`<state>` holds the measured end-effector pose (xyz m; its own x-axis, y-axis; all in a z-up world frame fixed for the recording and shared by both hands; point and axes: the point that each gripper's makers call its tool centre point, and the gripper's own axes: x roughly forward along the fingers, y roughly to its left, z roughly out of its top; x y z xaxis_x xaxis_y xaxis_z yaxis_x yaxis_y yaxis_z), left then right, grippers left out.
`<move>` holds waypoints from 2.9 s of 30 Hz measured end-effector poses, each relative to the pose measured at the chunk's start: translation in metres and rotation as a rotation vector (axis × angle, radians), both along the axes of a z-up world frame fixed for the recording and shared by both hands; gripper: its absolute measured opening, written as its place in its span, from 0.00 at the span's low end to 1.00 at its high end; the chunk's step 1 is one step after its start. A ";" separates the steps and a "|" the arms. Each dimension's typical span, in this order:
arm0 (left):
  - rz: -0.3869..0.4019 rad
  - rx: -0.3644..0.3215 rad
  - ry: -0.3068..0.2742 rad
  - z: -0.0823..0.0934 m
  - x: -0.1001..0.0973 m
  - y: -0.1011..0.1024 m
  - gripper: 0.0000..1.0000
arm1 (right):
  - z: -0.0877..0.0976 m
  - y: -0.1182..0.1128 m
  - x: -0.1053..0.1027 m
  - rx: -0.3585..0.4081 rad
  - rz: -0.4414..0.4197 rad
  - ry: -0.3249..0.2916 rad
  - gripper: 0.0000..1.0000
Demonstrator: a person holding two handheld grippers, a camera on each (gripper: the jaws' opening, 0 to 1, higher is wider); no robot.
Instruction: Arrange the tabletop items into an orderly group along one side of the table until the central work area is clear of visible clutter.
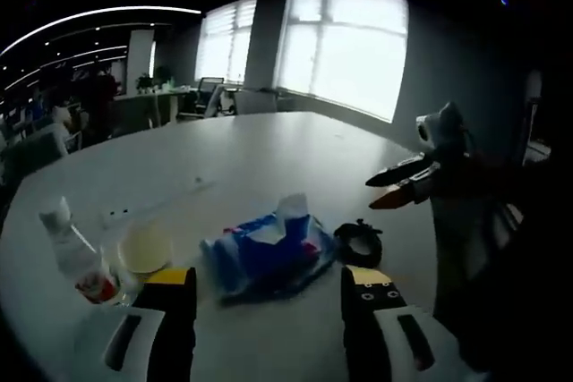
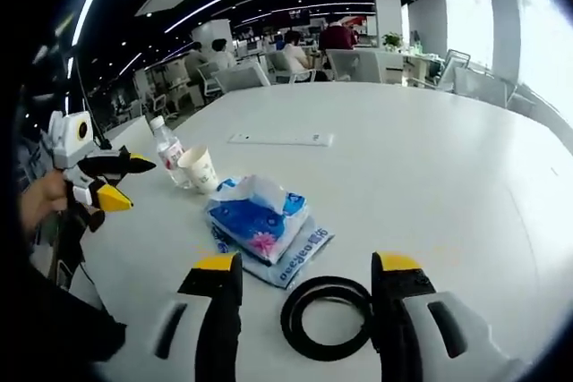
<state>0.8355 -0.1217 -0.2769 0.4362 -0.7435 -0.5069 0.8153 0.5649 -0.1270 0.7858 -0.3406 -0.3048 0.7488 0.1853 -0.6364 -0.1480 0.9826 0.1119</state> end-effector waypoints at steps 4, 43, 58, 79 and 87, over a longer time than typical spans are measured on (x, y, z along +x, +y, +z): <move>0.035 -0.015 0.021 -0.005 0.008 -0.005 0.53 | -0.007 0.004 0.007 0.008 0.014 0.004 0.46; 0.056 0.072 0.119 -0.077 0.057 -0.042 0.35 | -0.064 0.039 0.058 0.059 0.067 0.087 0.07; 0.083 0.119 0.206 -0.098 0.052 -0.043 0.16 | -0.074 0.046 0.058 0.090 0.061 0.116 0.00; 0.133 0.091 0.177 -0.083 0.053 -0.039 0.00 | -0.052 0.046 0.056 0.087 0.059 0.053 0.00; 0.150 0.058 0.158 -0.073 0.052 -0.047 0.00 | -0.034 0.035 0.064 0.062 0.051 0.009 0.00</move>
<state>0.8870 -0.1688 -0.3498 0.4517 -0.6439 -0.6176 0.6938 0.6887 -0.2106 0.8493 -0.3060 -0.3389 0.7317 0.2623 -0.6291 -0.1961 0.9650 0.1742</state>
